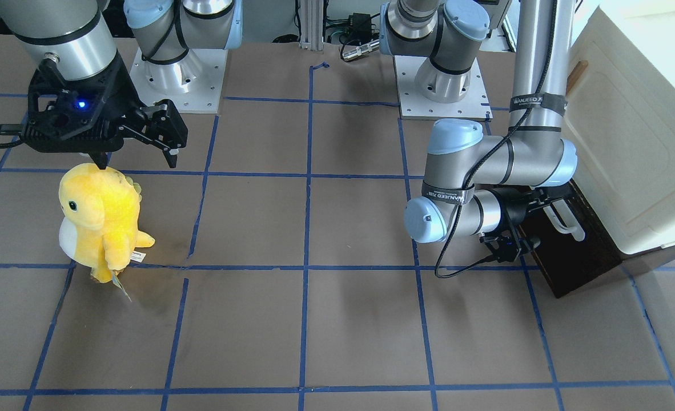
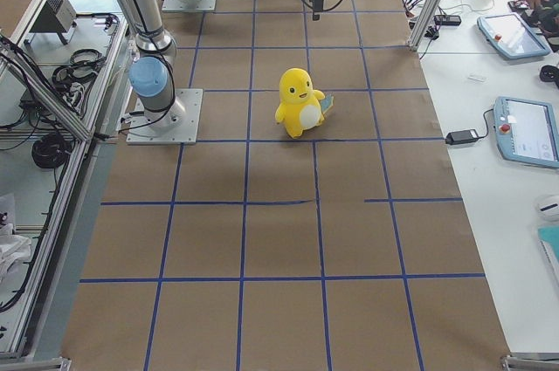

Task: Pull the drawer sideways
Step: 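Lower the left gripper around the white handle and close it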

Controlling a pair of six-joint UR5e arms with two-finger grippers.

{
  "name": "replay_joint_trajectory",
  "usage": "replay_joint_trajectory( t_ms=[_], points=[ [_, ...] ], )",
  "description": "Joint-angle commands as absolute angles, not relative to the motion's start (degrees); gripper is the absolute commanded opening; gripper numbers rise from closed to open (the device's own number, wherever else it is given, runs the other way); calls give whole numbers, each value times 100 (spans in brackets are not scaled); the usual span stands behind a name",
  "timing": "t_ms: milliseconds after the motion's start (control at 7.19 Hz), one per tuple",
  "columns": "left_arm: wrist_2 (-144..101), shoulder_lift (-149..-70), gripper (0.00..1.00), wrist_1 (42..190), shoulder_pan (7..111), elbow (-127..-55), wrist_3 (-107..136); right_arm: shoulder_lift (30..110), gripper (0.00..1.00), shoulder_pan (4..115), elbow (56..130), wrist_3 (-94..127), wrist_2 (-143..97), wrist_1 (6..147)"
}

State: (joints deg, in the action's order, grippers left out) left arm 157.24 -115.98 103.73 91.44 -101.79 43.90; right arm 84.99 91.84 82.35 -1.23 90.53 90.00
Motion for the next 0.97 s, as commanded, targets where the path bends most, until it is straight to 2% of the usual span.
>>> replay_joint_trajectory(
  t_ms=[0,556,834],
  points=[
    [15732,-11636,94,10301,9088,-10248,4412,8499,100,9185,8235,-123,9053,9000],
    [15741,-11654,82,10283,9202,-10143,4107,8499,100,9185,8235,-123,9053,9000],
    [15584,-11646,82,10283,9360,-10098,3990,8499,100,9185,8235,-123,9053,9000]
  ],
)
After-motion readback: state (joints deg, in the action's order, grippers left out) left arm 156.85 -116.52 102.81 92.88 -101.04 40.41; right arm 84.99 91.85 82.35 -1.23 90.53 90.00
